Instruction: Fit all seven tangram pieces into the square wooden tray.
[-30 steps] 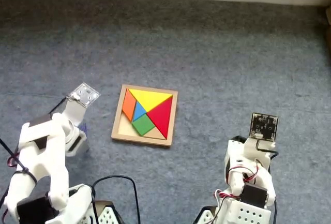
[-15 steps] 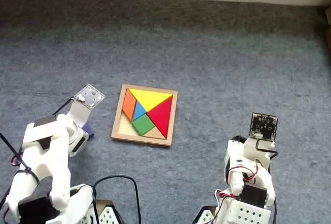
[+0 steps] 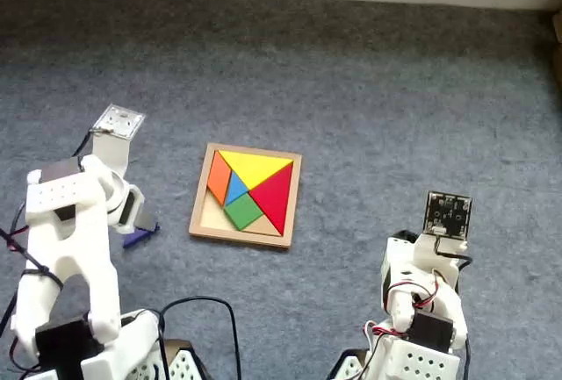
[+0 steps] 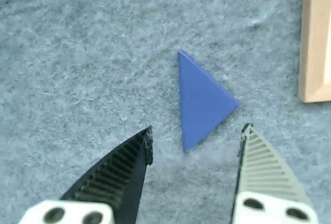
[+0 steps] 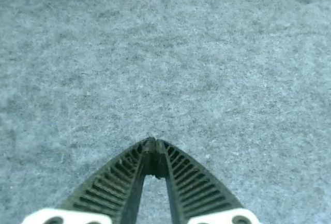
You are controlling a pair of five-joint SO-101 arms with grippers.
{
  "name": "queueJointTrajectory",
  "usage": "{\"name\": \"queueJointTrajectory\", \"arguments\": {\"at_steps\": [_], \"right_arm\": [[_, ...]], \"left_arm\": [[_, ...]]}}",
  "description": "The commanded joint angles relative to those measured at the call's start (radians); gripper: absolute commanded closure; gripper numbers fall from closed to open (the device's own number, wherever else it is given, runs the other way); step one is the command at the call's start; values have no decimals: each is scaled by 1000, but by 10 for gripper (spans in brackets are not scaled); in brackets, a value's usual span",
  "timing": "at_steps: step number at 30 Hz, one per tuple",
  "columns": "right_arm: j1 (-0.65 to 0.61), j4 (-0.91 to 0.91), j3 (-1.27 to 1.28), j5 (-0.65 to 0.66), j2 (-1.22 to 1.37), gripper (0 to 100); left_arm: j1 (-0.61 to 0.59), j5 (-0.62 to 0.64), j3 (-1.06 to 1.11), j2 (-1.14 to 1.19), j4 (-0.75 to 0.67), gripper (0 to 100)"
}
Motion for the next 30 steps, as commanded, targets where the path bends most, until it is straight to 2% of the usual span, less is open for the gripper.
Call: {"name": "queueJointTrajectory", "arguments": {"at_steps": [1, 8, 13, 17, 30], "right_arm": [[13, -18, 110, -8, -13, 992], [13, -18, 110, -8, -13, 992], [13, -18, 110, -8, -13, 992], [13, -18, 110, -8, -13, 992], [13, -18, 110, -8, -13, 992]], "left_arm": [[51, 68, -54, -8, 18, 726], [77, 68, 1, -5, 17, 726], [71, 71, 97, -5, -87, 727], [73, 155, 137, -7, -153, 727], [76, 166, 140, -5, -155, 761]]}}
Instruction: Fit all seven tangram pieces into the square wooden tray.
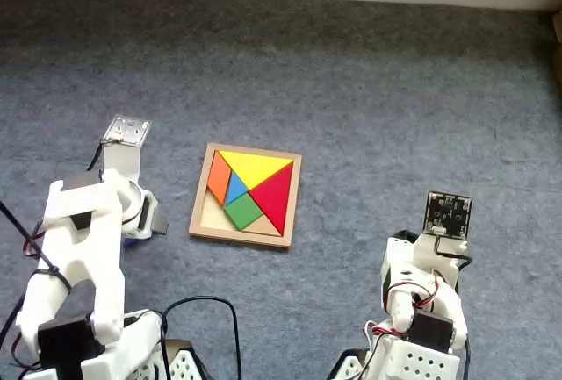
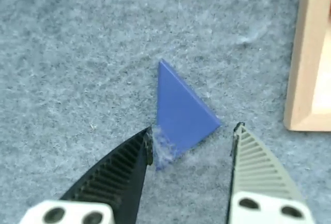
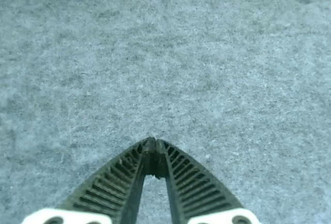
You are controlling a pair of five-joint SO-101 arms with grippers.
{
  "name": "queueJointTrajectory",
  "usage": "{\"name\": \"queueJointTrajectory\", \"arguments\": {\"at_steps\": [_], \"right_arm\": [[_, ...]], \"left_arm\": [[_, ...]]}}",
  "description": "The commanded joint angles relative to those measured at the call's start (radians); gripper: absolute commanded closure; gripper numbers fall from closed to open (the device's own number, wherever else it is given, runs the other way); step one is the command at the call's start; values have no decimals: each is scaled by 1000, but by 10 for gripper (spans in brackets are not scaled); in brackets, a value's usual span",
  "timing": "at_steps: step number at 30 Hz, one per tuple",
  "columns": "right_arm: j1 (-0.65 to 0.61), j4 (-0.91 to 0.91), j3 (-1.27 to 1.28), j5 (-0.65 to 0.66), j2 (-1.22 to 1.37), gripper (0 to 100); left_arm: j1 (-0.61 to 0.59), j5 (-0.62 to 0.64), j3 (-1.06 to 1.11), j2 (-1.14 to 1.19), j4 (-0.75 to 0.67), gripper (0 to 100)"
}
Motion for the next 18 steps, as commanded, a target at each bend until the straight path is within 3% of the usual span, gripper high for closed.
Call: {"name": "queueJointTrajectory", "arguments": {"at_steps": [1, 8, 18], "right_arm": [[13, -18, 110, -8, -13, 992], [13, -18, 110, -8, -13, 992], [15, -18, 110, -8, -13, 992]], "left_arm": [[19, 9, 2, -5, -6, 761], [22, 51, -70, 90, -3, 762], [16, 68, -308, 338, 132, 765]]}}
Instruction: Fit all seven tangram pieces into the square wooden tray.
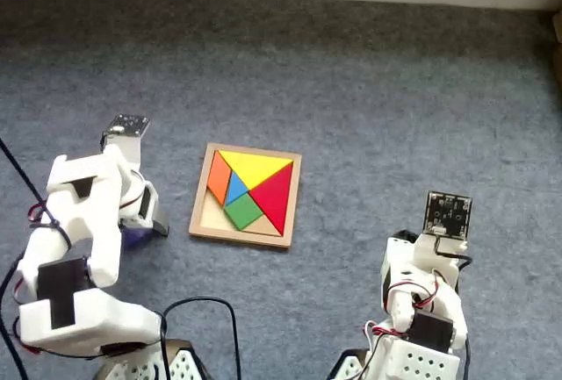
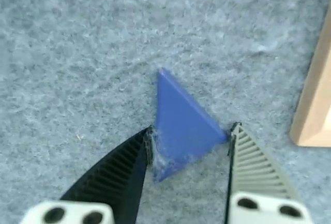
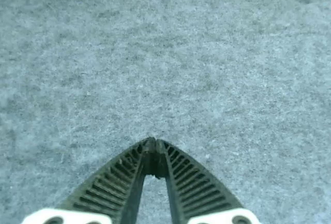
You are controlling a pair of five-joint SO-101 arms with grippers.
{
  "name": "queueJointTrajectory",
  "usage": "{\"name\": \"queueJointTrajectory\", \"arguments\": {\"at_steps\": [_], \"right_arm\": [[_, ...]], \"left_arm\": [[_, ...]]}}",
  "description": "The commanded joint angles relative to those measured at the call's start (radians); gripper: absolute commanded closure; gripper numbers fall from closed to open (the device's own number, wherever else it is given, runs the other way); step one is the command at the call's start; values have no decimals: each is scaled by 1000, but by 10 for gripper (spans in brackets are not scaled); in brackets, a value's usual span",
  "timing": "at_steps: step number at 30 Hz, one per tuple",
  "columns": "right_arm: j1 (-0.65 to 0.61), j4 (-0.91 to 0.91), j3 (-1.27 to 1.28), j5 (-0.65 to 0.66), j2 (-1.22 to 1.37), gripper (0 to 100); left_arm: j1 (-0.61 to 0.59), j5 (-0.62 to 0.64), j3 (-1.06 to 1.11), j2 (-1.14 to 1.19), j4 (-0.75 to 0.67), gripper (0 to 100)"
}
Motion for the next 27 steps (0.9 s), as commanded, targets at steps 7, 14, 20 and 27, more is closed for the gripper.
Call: {"name": "queueJointTrajectory", "arguments": {"at_steps": [7, 14, 20, 27], "right_arm": [[15, -18, 110, -8, -13, 992], [15, -18, 110, -8, -13, 992], [15, -18, 110, -8, -13, 992], [15, -18, 110, -8, -13, 992]], "left_arm": [[16, 11, -71, 16, 17, 766], [24, 5, -67, 18, 17, 867], [35, 5, -67, 15, 18, 873], [154, -80, -101, -18, 101, 874]]}}
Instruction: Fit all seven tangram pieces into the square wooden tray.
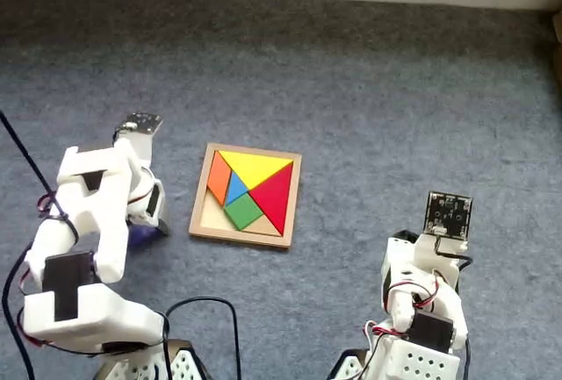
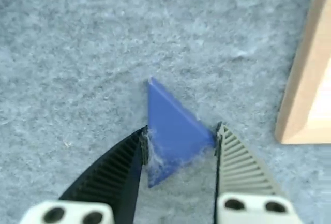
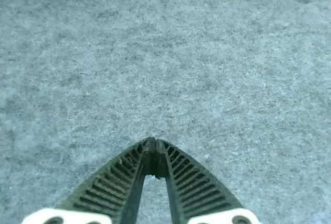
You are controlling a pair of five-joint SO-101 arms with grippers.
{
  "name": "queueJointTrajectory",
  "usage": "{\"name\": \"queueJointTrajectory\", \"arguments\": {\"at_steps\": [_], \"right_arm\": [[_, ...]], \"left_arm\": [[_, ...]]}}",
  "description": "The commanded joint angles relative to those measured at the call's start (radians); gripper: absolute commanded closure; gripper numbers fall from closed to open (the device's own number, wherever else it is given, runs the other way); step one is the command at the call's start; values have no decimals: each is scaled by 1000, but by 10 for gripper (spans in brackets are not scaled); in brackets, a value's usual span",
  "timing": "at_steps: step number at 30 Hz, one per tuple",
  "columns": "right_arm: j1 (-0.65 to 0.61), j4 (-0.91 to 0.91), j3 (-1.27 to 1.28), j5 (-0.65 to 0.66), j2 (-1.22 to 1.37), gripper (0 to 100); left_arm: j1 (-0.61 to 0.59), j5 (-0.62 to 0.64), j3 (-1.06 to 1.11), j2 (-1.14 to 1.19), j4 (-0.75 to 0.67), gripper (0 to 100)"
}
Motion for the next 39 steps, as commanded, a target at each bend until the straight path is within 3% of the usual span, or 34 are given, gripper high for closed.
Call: {"name": "queueJointTrajectory", "arguments": {"at_steps": [1, 9, 20, 32, 39], "right_arm": [[12, -18, 110, -8, -13, 992], [12, -18, 110, -8, -13, 992], [10, -18, 110, -8, -13, 992], [7, -18, 110, -8, -13, 992], [7, -18, 110, -8, -13, 992]], "left_arm": [[93, -81, -65, -53, 64, 874], [125, -213, -180, -153, 180, 871], [236, -643, -285, -156, 235, 870], [424, -818, -282, -142, 235, 870], [478, -868, -303, 31, 235, 861]]}}
